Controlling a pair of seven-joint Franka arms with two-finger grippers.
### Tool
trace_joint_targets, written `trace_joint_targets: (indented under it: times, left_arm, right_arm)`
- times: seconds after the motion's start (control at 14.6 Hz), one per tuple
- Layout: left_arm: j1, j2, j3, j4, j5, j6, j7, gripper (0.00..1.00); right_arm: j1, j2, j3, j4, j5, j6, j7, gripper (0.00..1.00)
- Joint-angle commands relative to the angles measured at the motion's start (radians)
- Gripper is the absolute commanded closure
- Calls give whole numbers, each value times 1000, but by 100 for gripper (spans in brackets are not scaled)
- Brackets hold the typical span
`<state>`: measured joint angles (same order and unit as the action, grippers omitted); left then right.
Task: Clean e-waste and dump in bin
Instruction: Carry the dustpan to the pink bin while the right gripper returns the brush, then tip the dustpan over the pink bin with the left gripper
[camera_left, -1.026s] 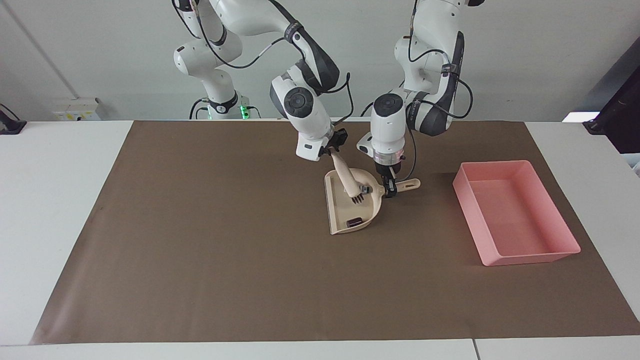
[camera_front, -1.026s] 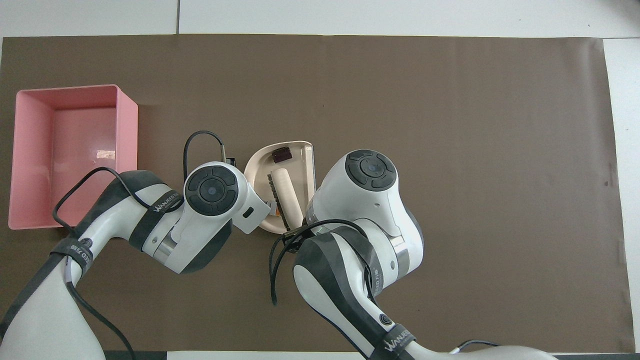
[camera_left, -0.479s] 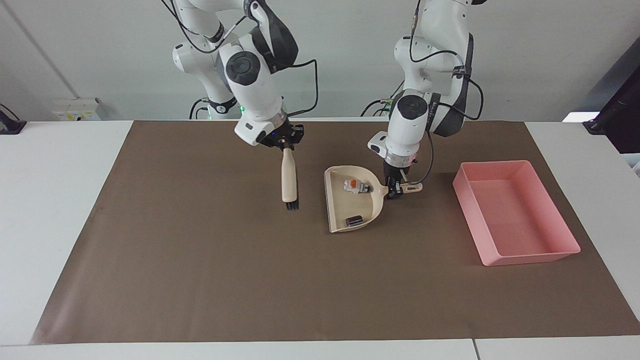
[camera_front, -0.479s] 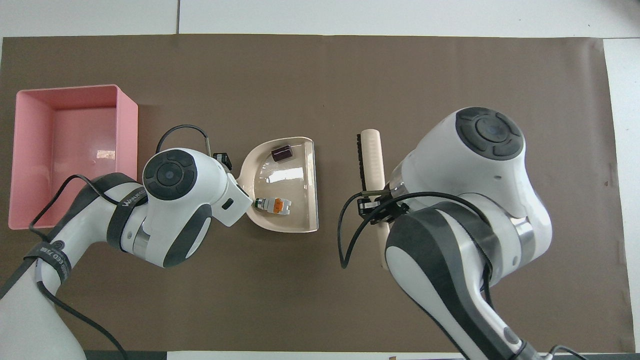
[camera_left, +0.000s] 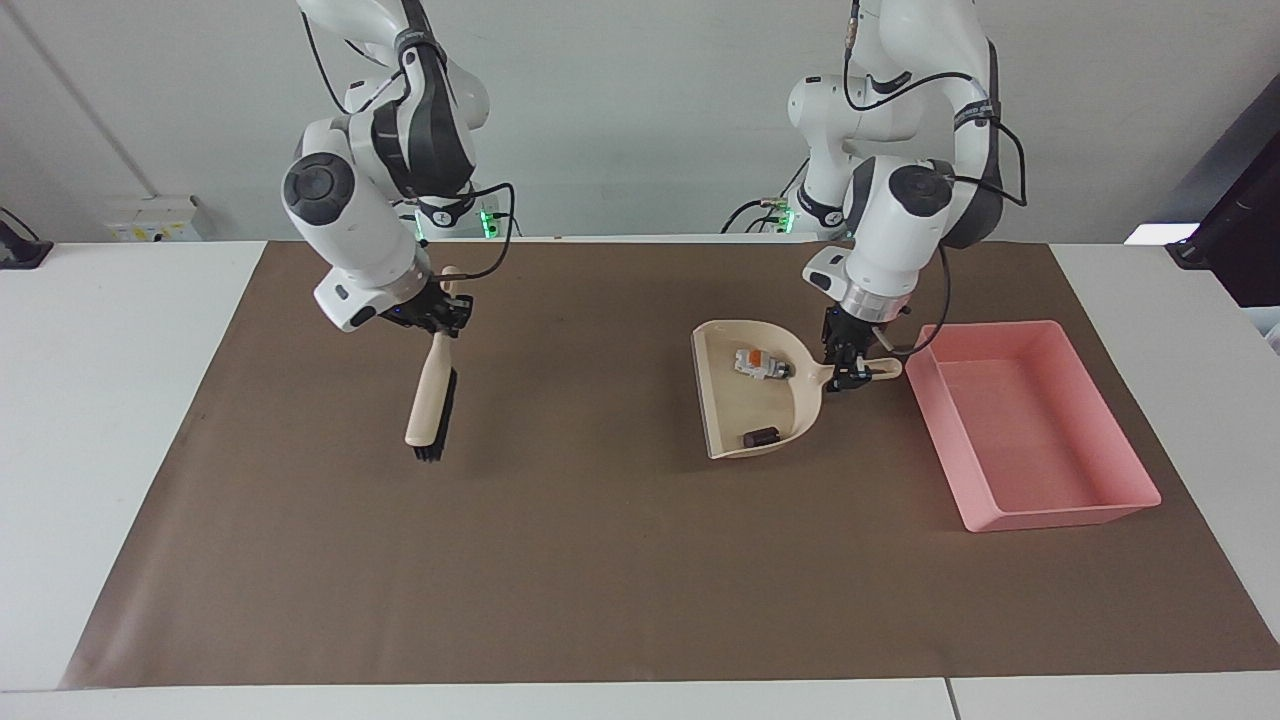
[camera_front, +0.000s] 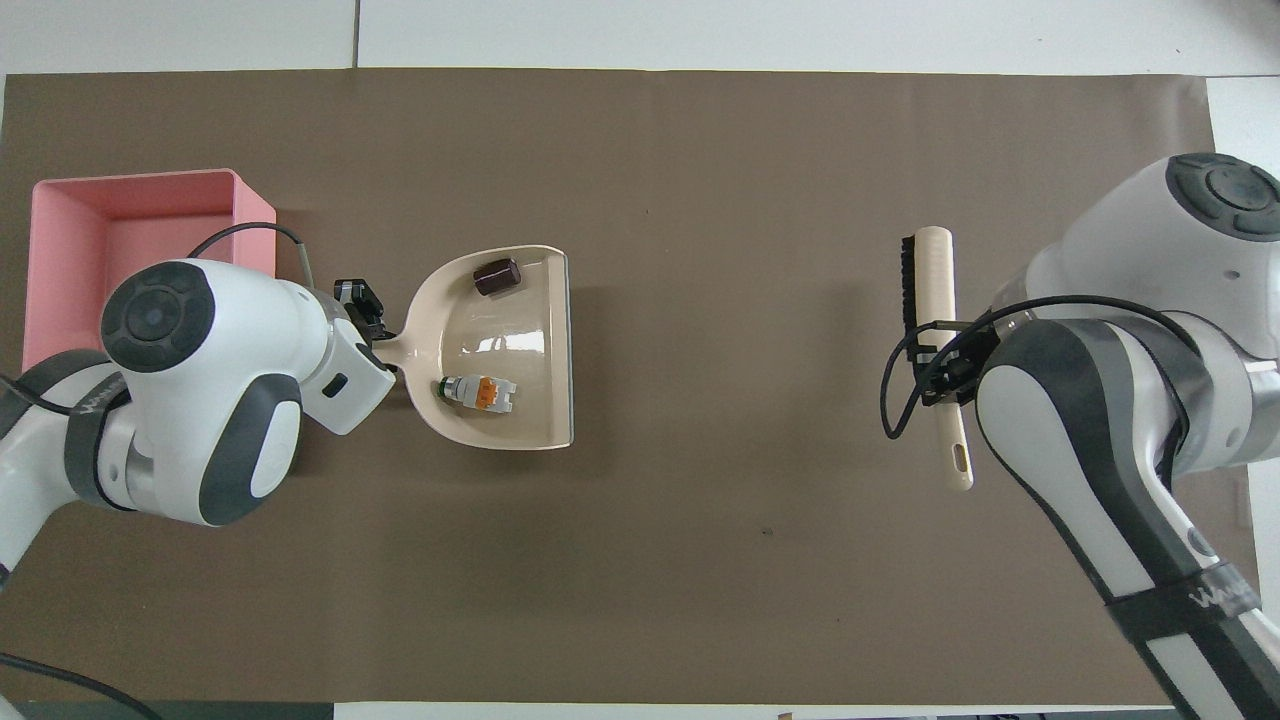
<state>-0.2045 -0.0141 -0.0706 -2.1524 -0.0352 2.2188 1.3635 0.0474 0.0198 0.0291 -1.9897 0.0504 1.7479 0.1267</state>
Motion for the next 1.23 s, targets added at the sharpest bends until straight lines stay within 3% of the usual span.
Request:
trace_joint_targets:
  times: [0.0,0.14,0.34,0.62,0.89,1.16]
  left_arm:
    - [118,-44,3,43,-28,-73,115,100]
    - [227,-66,5,54,-31,-70,173,100]
    - [311,-29,8,156,-32,-109,273,100]
    - [422,42,14,311,-19,-191,359,100]
    - [536,78,14,359,59,-150,472,100]
    - [559,126,15,401,254,-113,493,100]
  right_arm:
    - [-122,-38,17,-93,-69,63,-128,100]
    - [-216,-40,17,-142,-70,131,-209,100]
    - [-273,-53,17,-219,-72,220,-268,100]
    - [-290,-75,17,-308,-72,303,-274,100]
    - [-300,-92,17,-366,-72,352,-314,97]
    - [-300,-109,17,-394,-72,364,-315,74]
